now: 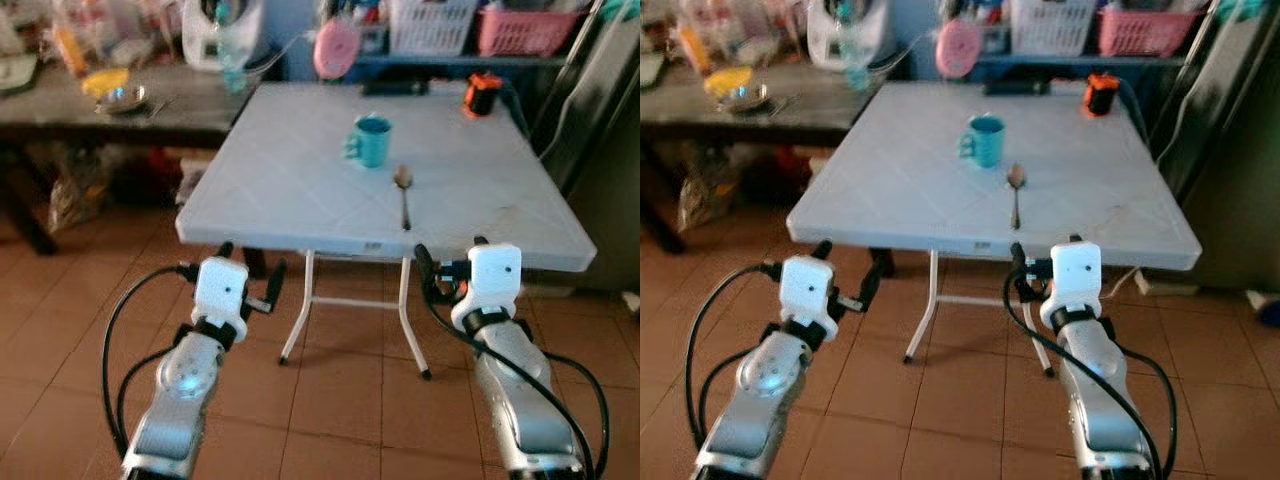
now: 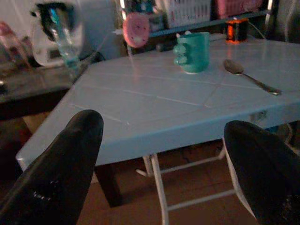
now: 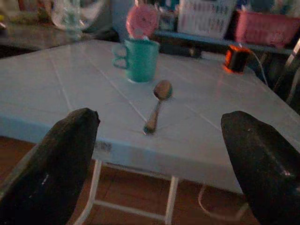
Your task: Setting the table
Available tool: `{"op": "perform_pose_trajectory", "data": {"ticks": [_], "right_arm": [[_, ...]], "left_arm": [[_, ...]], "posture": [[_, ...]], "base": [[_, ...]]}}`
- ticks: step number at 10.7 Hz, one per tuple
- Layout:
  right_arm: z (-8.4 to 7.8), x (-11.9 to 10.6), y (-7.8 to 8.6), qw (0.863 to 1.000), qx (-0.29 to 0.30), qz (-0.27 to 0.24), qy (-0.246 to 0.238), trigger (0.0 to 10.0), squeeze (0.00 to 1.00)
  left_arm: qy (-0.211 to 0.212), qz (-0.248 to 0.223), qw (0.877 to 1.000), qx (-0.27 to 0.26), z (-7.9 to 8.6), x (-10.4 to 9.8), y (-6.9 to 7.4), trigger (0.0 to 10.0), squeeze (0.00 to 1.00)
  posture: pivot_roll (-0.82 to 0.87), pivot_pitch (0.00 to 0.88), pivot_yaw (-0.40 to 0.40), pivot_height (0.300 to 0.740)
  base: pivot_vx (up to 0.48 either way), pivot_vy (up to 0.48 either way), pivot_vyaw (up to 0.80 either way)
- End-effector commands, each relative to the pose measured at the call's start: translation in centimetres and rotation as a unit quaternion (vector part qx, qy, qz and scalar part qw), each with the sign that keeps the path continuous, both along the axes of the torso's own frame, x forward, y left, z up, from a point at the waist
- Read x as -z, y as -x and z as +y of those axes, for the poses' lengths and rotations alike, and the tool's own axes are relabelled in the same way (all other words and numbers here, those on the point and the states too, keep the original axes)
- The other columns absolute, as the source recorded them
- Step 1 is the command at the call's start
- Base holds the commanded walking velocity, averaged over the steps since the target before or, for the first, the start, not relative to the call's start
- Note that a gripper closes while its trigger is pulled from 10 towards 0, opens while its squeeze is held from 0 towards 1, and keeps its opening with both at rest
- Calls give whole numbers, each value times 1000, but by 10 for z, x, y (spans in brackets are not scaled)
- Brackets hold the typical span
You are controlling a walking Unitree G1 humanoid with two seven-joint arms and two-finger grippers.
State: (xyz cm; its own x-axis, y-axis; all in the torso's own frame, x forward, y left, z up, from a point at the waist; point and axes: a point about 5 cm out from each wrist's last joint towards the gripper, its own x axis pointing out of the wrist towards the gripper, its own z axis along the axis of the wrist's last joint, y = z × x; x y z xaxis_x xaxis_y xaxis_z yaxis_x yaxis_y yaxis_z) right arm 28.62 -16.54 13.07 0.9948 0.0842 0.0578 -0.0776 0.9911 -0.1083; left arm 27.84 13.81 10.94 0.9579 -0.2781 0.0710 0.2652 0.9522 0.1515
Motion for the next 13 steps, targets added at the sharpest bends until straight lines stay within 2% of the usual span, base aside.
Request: {"op": "perform_pose_trajectory", "data": {"ticks": [1, 11, 13], "right_arm": [[-3, -1, -2, 1000, 7, -3, 3, 10000, 0], [-3, -1, -2, 1000, 19, -5, -8, 10000, 0], [-4, 0, -1, 1000, 23, 0, -12, 10000, 0]], "left_arm": [[6, -3, 1000, 6, -1, -2, 1, 10000, 0], [19, 5, 999, 39, -10, 1, 4, 10000, 0], [25, 8, 998, 49, -14, 3, 6, 10000, 0]], "posture": [[64, 0, 26, 740], [59, 0, 26, 740], [58, 0, 26, 740]], "base": [[360, 0, 0], [457, 0, 0], [0, 0, 0]]}}
